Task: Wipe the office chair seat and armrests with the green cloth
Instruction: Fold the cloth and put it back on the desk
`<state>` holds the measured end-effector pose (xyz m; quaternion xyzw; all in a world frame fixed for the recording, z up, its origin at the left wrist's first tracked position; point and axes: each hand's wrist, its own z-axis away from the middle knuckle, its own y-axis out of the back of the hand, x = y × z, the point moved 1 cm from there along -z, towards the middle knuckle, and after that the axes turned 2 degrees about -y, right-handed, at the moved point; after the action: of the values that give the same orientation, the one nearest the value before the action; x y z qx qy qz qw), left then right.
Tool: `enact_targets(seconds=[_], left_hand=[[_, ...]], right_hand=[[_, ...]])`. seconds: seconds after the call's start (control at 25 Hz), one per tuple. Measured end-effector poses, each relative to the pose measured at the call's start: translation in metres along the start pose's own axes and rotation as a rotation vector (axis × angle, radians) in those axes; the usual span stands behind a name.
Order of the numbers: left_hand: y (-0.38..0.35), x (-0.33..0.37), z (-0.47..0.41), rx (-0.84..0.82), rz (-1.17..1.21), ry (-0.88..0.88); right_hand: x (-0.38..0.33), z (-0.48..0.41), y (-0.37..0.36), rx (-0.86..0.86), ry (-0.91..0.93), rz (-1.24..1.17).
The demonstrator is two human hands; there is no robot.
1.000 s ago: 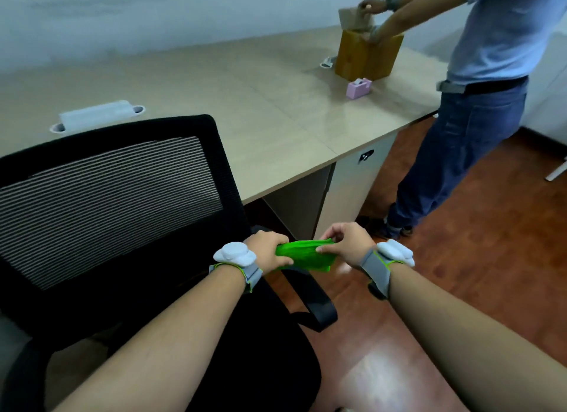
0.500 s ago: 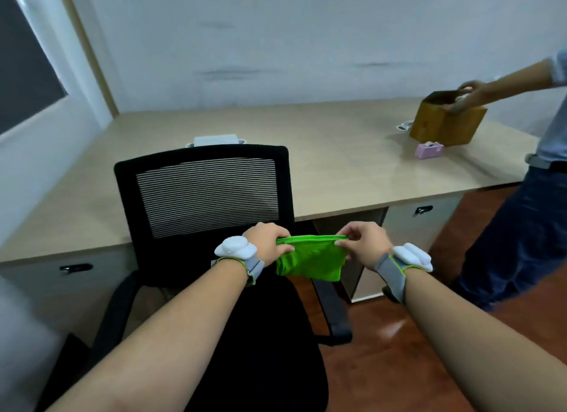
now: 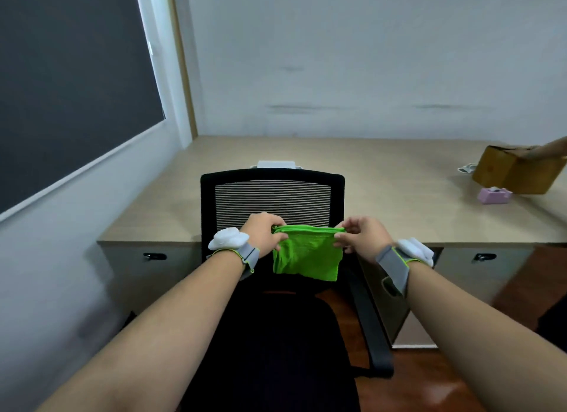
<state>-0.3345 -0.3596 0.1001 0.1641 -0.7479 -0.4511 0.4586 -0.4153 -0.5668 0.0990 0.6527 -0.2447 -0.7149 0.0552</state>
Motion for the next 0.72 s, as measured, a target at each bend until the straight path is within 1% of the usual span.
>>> enact_targets(seconds=[0.12,0.28,0.36,0.44,0.48,0.64,0.72], left_hand=[[0.028,-0.033,0.002,0.052,-0.002,0.011],[0.066,-0.084,0.003,0.086,0.012,0.065],[0.093,-0.120,0.004,0.102,-0.016,0.082],[0.112,-0.145,0.003,0.140,-0.104,0.070],[0.119,-0.154,0.003,0.152,-0.133,0.065],[0.142,-0.190,0.002,0.153,-0.219,0.163],[0.150,-0.201,0.001,0.143,-0.244,0.211]], right_hand=[[-0.021,-0.018,-0.033,0.000,0.048,0.024],[-0.052,-0.043,-0.085,0.028,0.107,0.135],[-0.071,-0.062,-0.121,0.064,0.158,0.254],[-0.083,-0.072,-0.144,0.110,0.207,0.389],[-0.088,-0.076,-0.155,0.114,0.213,0.403],[-0.104,-0.094,-0.200,0.054,0.133,0.390],[-0.112,-0.103,-0.218,-0.057,0.052,0.215]])
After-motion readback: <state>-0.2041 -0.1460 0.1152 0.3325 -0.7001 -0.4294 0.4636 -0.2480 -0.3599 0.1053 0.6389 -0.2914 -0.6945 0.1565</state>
